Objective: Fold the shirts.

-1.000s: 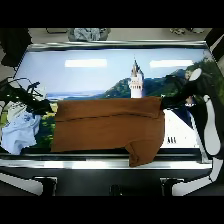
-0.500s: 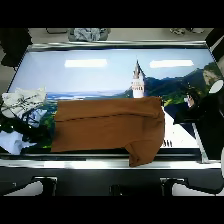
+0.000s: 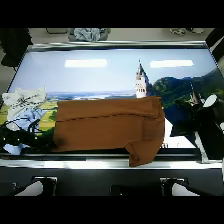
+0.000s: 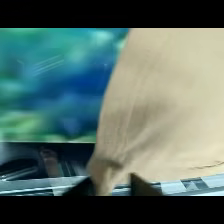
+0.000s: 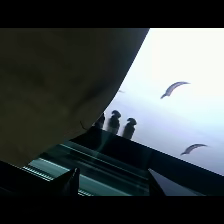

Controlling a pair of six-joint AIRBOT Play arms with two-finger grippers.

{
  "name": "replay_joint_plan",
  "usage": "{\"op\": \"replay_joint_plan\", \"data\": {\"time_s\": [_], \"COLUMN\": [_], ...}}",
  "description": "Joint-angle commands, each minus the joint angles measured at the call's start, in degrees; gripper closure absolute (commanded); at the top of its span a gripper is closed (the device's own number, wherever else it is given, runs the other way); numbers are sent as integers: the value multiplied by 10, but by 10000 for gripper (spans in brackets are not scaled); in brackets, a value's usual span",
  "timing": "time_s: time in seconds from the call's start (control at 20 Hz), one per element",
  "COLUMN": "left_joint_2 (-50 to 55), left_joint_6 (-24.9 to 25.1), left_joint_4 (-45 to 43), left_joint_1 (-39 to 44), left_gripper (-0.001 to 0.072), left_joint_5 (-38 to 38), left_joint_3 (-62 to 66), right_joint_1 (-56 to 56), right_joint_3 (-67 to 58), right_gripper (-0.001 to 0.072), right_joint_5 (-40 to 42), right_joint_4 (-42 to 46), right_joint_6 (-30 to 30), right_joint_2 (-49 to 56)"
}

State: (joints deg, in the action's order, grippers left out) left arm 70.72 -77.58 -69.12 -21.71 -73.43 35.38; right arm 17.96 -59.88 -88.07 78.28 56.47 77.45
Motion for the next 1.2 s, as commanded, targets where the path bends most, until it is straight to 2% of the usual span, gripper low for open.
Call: {"op": "replay_joint_plan", "data": {"time_s": [0.0,0.05,0.1,0.4,0.6,0.65,0.7,0.75,0.8,0.85,0.95,1.0,1.15], "left_joint_2": [-1,-1,-1,-2,-2,-2,-2,-2,-2,-2,-3,-8,-68], "left_joint_6": [-8,-8,-8,-3,-3,-3,-1,-1,-1,-1,8,21,48], "left_joint_4": [6,6,6,6,6,6,6,6,6,6,6,6,6], "left_joint_1": [0,0,0,0,0,0,0,0,0,0,0,0,0], "left_gripper": [604,677,677,677,677,677,677,677,677,677,677,678,680], "left_joint_5": [31,31,31,30,30,31,31,32,37,43,44,43,42], "left_joint_3": [-15,-15,-15,-15,-15,-15,-15,-15,-15,-15,-15,-14,6], "right_joint_1": [0,0,0,0,0,0,0,0,0,0,0,0,0], "right_joint_3": [67,96,130,296,337,342,344,344,344,344,343,337,293], "right_gripper": [191,184,145,173,189,233,307,442,609,672,673,674,677], "right_joint_5": [21,29,38,148,198,210,221,227,232,236,228,210,160], "right_joint_4": [-8,-18,-32,-198,-207,-212,-213,-212,-212,-212,-212,-211,-211], "right_joint_6": [-10,-14,-20,-36,-35,-34,-31,-24,-22,-19,-37,-64,-100], "right_joint_2": [-52,-76,-98,-141,-141,-141,-141,-141,-141,-141,-141,-143,-172]}}
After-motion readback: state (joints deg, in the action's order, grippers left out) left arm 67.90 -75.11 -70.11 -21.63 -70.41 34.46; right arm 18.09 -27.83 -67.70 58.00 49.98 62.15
